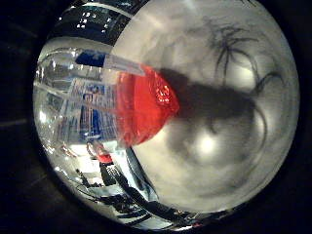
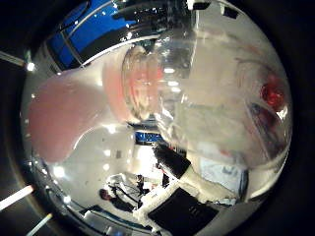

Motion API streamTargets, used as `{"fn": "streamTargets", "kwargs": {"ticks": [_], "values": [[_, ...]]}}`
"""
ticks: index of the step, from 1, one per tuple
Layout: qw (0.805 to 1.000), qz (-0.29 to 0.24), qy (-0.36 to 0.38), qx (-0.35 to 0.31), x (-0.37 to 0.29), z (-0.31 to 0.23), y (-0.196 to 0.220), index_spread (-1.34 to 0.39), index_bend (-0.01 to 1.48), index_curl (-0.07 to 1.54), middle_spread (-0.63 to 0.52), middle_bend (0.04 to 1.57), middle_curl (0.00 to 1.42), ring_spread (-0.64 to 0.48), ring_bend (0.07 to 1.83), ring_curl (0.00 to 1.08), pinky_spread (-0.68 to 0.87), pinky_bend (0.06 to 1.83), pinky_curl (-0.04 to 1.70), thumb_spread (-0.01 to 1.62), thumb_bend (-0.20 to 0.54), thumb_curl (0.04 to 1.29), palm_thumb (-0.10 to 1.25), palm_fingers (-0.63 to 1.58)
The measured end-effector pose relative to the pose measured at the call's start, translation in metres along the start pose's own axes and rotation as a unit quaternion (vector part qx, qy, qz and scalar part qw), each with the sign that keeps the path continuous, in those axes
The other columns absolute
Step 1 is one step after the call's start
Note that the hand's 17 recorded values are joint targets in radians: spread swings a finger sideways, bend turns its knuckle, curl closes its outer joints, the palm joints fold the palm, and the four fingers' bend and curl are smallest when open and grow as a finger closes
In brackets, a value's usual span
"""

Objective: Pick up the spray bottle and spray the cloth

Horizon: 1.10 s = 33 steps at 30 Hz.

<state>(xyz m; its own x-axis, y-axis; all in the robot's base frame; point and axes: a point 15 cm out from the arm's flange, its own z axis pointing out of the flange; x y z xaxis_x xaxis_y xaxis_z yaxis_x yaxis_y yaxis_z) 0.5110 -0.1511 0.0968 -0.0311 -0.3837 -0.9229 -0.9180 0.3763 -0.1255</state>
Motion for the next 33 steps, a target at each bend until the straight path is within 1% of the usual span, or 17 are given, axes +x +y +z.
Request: {"fn": "streamTargets", "kwargs": {"ticks": [1,2,3,4,5,6,7,9,10,11,12,14,19,24,27,30,33], "values": [[1.000,0.001,0.001,0.000,0.000,0.002,-0.001,-0.21,0.15,0.27,0.00,0.36,0.38,0.04,0.42,0.26,0.37,0.36,0.29,0.99,-0.024,0.29,0.53,0.33],[1.000,0.001,0.002,-0.001,-0.001,0.005,-0.001,-0.23,0.16,0.26,-0.02,0.39,0.39,0.00,0.49,0.27,0.35,0.35,0.28,0.98,-0.023,0.29,0.54,0.44],[1.000,0.000,0.006,-0.002,-0.001,0.011,-0.003,-0.23,0.16,0.26,-0.03,0.39,0.39,0.00,0.50,0.27,0.34,0.35,0.28,0.98,-0.022,0.30,0.54,0.45],[1.000,-0.001,0.011,-0.004,-0.002,0.018,-0.005,-0.27,0.19,0.28,-0.09,0.49,0.43,-0.08,0.62,0.30,0.25,0.35,0.26,0.98,-0.017,0.30,0.57,0.65],[1.000,-0.001,0.015,-0.005,-0.001,0.022,-0.006,-0.29,0.19,0.29,-0.12,0.56,0.47,-0.11,0.68,0.33,0.18,0.36,0.26,0.97,-0.016,0.30,0.58,0.75],[1.000,0.000,0.018,-0.006,-0.001,0.025,-0.007,-0.31,0.20,0.31,-0.14,0.58,0.48,-0.14,0.73,0.35,0.09,0.40,0.26,0.97,-0.014,0.31,0.61,0.84],[1.000,0.000,0.024,-0.006,0.000,0.029,-0.008,-0.35,0.22,0.33,-0.18,0.63,0.52,-0.19,0.82,0.39,-0.09,0.51,0.29,0.97,-0.008,0.32,0.66,1.06],[0.999,0.000,0.034,0.000,0.002,0.035,-0.013,-0.40,0.33,0.42,-0.21,0.72,0.59,-0.23,0.90,0.46,-0.30,0.66,0.36,0.97,-0.007,0.33,0.73,1.18],[0.999,0.000,0.037,0.002,0.002,0.036,-0.015,-0.42,0.42,0.47,-0.21,0.78,0.63,-0.24,0.94,0.48,-0.35,0.74,0.40,0.97,-0.006,0.33,0.77,1.21],[0.999,0.000,0.038,0.004,0.003,0.036,-0.016,-0.42,0.49,0.52,-0.21,0.83,0.65,-0.24,0.98,0.50,-0.36,0.81,0.43,0.97,-0.003,0.34,0.80,1.29],[0.999,0.000,0.039,0.005,0.003,0.036,-0.016,-0.43,0.57,0.57,-0.21,0.88,0.68,-0.24,1.02,0.52,-0.38,0.87,0.47,0.96,-0.010,0.34,0.83,1.25],[0.999,0.000,0.037,0.007,0.002,0.035,-0.018,-0.41,0.71,0.67,-0.19,1.00,0.73,-0.23,1.11,0.56,-0.37,0.98,0.54,0.96,-0.013,0.35,0.88,1.25],[0.999,-0.005,0.035,0.022,-0.006,0.026,-0.026,-0.33,0.96,0.83,-0.13,1.21,0.77,-0.21,1.26,0.63,-0.28,1.18,0.69,0.98,-0.009,0.37,0.98,1.21],[0.998,-0.018,0.037,0.037,-0.018,0.006,-0.032,-0.27,1.08,0.87,-0.12,1.30,0.77,-0.20,1.34,0.68,-0.23,1.23,0.81,1.02,-0.004,0.41,1.06,1.15],[0.998,-0.029,0.037,0.041,-0.031,-0.003,-0.034,-0.24,1.12,0.87,-0.11,1.33,0.76,-0.21,1.36,0.69,-0.22,1.25,0.88,1.03,-0.002,0.45,1.11,1.13],[0.999,-0.041,0.023,0.028,-0.052,-0.006,-0.029,-0.23,1.14,0.86,-0.11,1.35,0.75,-0.21,1.38,0.71,-0.19,1.24,0.96,1.03,-0.006,0.50,1.14,1.12],[0.998,-0.057,0.014,-0.010,-0.075,-0.011,-0.014,-0.22,1.15,0.85,-0.10,1.37,0.74,-0.21,1.38,0.72,-0.18,1.23,1.02,1.02,-0.010,0.52,1.15,1.11]]}}
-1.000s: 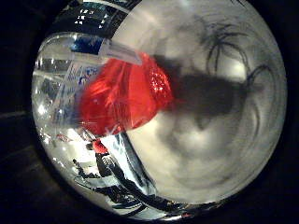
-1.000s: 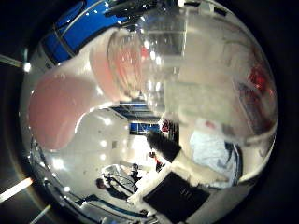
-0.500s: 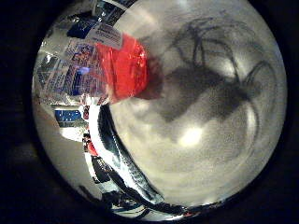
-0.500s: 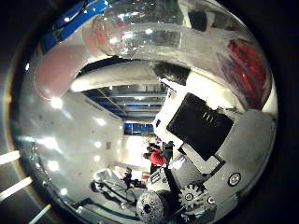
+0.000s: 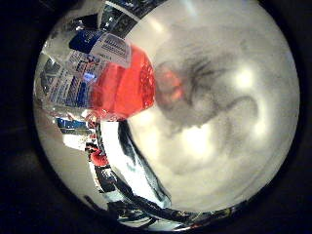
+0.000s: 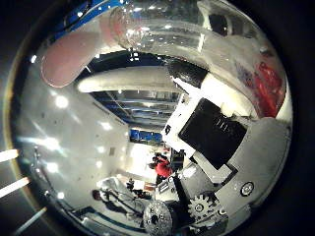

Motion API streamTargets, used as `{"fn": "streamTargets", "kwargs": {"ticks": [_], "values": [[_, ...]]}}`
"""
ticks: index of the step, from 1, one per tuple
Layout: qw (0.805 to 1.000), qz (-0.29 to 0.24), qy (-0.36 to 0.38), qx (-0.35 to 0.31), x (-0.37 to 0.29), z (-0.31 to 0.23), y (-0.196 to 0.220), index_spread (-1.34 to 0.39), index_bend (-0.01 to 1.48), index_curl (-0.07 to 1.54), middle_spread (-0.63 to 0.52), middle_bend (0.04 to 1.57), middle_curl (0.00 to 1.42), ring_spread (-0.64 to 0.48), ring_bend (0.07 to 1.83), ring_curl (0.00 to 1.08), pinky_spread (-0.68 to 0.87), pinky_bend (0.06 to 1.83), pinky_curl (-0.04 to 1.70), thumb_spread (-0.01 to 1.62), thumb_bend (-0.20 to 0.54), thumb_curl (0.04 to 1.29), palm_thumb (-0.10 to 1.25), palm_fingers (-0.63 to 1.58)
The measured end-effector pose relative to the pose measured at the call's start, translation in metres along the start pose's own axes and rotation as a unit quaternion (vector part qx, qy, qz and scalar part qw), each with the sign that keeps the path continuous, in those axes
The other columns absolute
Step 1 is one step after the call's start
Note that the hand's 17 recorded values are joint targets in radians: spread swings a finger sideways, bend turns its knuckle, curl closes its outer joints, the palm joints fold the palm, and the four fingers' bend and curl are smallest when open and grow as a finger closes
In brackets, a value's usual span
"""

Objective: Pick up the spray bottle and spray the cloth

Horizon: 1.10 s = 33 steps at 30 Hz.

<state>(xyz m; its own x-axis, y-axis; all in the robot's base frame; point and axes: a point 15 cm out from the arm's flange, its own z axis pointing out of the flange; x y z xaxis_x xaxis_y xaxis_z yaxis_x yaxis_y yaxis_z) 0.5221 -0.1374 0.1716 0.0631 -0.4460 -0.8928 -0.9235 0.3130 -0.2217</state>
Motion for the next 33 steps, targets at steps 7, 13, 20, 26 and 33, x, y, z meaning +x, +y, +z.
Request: {"fn": "streamTargets", "kwargs": {"ticks": [7,13,20,26,33], "values": [[0.990,0.007,0.069,-0.123,-0.013,-0.040,0.053,-0.20,1.18,0.83,-0.10,1.39,0.71,-0.21,1.38,0.75,-0.16,1.17,1.18,0.99,-0.014,0.58,1.14,1.11],[0.962,-0.009,0.147,-0.229,-0.040,-0.096,0.072,-0.20,1.19,0.82,-0.10,1.40,0.70,-0.22,1.38,0.76,-0.16,1.13,1.27,0.99,-0.013,0.61,1.13,1.11],[0.924,-0.035,0.246,-0.290,-0.063,-0.137,0.074,-0.20,1.19,0.81,-0.10,1.41,0.69,-0.22,1.37,0.77,-0.15,1.09,1.36,0.98,-0.014,0.64,1.11,1.11],[0.859,-0.069,0.357,-0.361,-0.093,-0.147,0.080,-0.20,1.19,0.80,-0.10,1.41,0.68,-0.22,1.37,0.78,-0.14,1.06,1.41,0.98,-0.015,0.66,1.09,1.12],[0.781,-0.108,0.447,-0.422,-0.128,-0.118,0.083,-0.20,1.19,0.80,-0.10,1.41,0.67,-0.22,1.37,0.78,-0.14,1.04,1.45,0.98,-0.013,0.69,1.08,1.12]]}}
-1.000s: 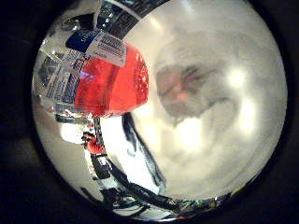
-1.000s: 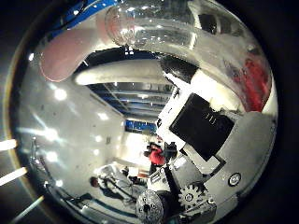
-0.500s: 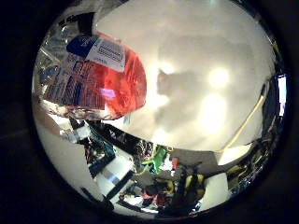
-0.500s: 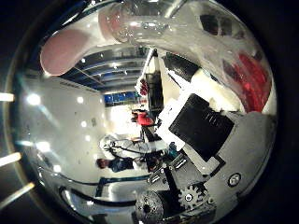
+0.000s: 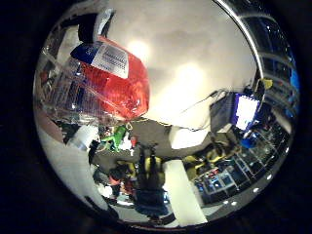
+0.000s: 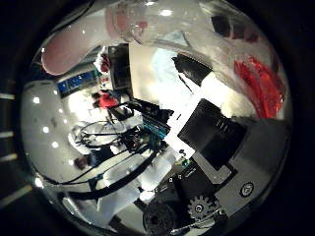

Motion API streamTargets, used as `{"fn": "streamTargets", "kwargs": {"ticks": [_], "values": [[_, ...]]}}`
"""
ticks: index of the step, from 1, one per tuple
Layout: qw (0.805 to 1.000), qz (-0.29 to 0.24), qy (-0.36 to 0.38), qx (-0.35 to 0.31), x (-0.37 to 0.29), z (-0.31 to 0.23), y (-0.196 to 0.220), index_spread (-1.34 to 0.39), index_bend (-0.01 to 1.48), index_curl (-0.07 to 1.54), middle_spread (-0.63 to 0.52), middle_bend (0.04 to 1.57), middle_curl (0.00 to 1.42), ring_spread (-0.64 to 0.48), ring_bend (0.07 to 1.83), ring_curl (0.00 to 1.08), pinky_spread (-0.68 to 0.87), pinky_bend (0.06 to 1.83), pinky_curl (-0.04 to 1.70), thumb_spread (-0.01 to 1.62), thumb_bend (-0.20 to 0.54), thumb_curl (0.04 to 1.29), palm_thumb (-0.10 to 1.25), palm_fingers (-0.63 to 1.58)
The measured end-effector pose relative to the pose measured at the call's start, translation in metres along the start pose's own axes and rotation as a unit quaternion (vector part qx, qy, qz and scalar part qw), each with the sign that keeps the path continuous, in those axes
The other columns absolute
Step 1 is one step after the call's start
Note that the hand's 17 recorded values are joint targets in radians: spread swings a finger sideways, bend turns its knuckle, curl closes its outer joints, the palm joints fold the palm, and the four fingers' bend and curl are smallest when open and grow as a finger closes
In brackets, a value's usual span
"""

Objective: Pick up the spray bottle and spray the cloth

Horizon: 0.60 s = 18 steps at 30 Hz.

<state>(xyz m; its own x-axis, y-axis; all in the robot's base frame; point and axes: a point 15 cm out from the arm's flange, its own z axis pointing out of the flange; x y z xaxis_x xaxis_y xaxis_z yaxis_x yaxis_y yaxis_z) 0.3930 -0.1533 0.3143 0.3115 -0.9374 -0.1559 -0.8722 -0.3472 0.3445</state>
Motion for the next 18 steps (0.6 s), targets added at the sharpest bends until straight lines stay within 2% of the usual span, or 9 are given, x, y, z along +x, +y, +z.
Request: {"fn": "streamTargets", "kwargs": {"ticks": [9,14,18], "values": [[0.994,0.001,0.100,-0.047,-0.047,0.003,-0.017,-0.20,1.19,0.80,-0.10,1.42,0.67,-0.22,1.36,0.79,-0.14,1.02,1.48,0.98,-0.014,0.71,1.07,1.13],[0.987,-0.005,0.151,-0.057,-0.066,0.026,-0.029,-0.20,1.19,0.80,-0.10,1.42,0.67,-0.22,1.36,0.79,-0.14,1.02,1.50,0.98,-0.013,0.72,1.07,1.13],[0.984,-0.012,0.166,-0.068,-0.080,0.056,-0.038,-0.20,1.19,0.80,-0.10,1.42,0.67,-0.22,1.36,0.80,-0.14,1.02,1.50,0.98,-0.013,0.73,1.06,1.13]]}}
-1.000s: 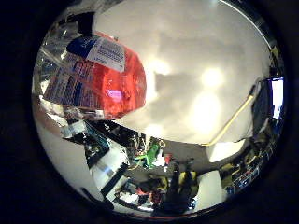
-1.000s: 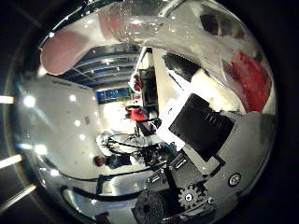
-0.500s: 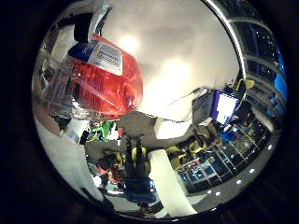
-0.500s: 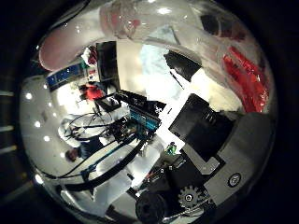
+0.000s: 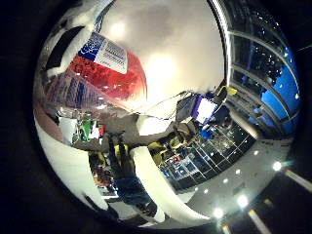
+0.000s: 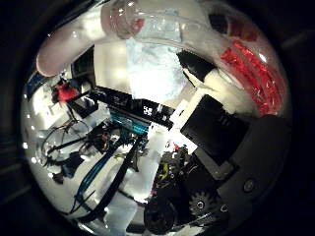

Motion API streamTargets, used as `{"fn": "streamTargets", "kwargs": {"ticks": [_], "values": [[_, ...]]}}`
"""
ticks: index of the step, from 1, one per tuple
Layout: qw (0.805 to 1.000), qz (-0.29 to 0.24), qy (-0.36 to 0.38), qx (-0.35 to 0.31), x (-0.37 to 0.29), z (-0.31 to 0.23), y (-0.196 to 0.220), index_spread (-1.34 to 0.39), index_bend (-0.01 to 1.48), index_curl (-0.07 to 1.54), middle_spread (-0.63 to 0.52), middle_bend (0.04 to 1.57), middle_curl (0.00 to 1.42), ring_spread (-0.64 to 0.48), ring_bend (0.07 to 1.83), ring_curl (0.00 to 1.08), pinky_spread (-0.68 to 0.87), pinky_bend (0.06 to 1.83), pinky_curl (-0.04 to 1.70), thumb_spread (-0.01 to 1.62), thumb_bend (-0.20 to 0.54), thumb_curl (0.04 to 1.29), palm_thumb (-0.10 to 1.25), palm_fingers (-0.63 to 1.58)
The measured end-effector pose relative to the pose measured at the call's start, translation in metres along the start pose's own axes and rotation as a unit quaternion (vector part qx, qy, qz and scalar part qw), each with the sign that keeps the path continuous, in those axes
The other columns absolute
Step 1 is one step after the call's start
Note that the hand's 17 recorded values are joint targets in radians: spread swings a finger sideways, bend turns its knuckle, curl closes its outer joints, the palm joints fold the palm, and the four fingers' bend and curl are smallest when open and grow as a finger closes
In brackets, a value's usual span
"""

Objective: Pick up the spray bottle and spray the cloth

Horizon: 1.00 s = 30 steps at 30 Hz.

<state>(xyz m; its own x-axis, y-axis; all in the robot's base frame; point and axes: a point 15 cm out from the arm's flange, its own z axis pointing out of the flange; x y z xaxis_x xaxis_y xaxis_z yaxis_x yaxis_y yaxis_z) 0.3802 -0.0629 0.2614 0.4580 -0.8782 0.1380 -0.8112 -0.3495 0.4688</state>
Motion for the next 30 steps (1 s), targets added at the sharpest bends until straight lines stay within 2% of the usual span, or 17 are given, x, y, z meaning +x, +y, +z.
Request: {"fn": "streamTargets", "kwargs": {"ticks": [6,19,30], "values": [[1.000,-0.006,0.008,-0.011,-0.018,0.020,-0.010,-0.20,1.19,0.80,-0.10,1.42,0.67,-0.22,1.36,0.80,-0.14,1.02,1.51,0.98,-0.013,0.73,1.06,1.13],[0.998,-0.001,0.068,0.002,0.003,-0.009,0.009,-0.20,1.19,0.80,-0.10,1.42,0.67,-0.22,1.35,0.80,-0.14,1.01,1.51,0.98,-0.014,0.74,1.05,1.13],[0.999,-0.008,0.047,-0.016,-0.012,0.019,0.009,-0.20,1.19,0.80,-0.10,1.42,0.67,-0.22,1.35,0.81,-0.14,1.01,1.51,0.98,-0.014,0.74,1.04,1.13]]}}
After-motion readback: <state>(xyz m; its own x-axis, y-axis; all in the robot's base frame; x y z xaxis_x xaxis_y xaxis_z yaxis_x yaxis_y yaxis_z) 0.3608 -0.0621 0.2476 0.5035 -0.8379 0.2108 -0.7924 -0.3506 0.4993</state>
